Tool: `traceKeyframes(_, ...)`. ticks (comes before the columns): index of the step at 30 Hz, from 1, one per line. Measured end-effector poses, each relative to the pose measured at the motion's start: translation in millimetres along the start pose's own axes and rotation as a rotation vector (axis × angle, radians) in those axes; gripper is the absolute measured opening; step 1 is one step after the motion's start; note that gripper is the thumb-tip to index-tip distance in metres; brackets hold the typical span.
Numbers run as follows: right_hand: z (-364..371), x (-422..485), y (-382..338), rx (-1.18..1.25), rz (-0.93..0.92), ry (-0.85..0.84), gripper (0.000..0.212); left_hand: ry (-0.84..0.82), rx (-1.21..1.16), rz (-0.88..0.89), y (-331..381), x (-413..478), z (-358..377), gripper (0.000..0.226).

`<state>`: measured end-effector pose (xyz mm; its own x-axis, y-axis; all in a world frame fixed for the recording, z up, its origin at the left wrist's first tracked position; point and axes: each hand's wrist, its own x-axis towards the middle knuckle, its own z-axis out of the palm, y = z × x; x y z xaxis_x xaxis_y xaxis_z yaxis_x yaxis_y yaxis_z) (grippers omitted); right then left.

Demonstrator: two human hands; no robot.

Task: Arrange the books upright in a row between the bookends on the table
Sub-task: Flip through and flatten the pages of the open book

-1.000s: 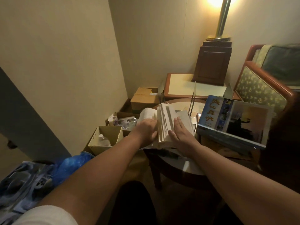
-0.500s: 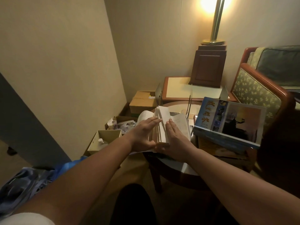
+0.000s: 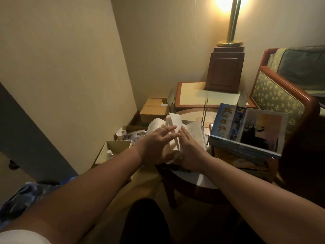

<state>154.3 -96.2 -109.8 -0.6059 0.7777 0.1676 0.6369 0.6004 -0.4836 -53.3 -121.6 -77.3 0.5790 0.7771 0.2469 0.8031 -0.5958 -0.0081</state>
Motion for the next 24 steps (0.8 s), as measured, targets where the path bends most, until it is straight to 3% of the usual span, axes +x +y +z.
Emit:
traceKeyframes(6, -1.1, -3.6, 0.1, 0.054, -0.020, 0.042, 0.106, -0.037, -0.149, 0.057, -5.6, -2.3, -11.5, 0.070)
traceKeyframes(11, 7.1, -3.9, -0.2, 0.084, 0.006, 0.071, 0.116, -0.017, -0.022, 0.060, -6.1, -3.7, -15.4, 0.066)
traceKeyframes(16, 19.0, -8.9, 10.7, 0.151, 0.088, -0.017, 0.126, 0.021, 0.089, 0.049, -8.0, -13.5, -13.4, 0.053)
traceKeyframes(24, 11.6, -9.6, 13.9, -0.201, 0.129, -0.242, 0.109, 0.100, 0.163, 0.052, -12.0, -26.3, -19.4, 0.046)
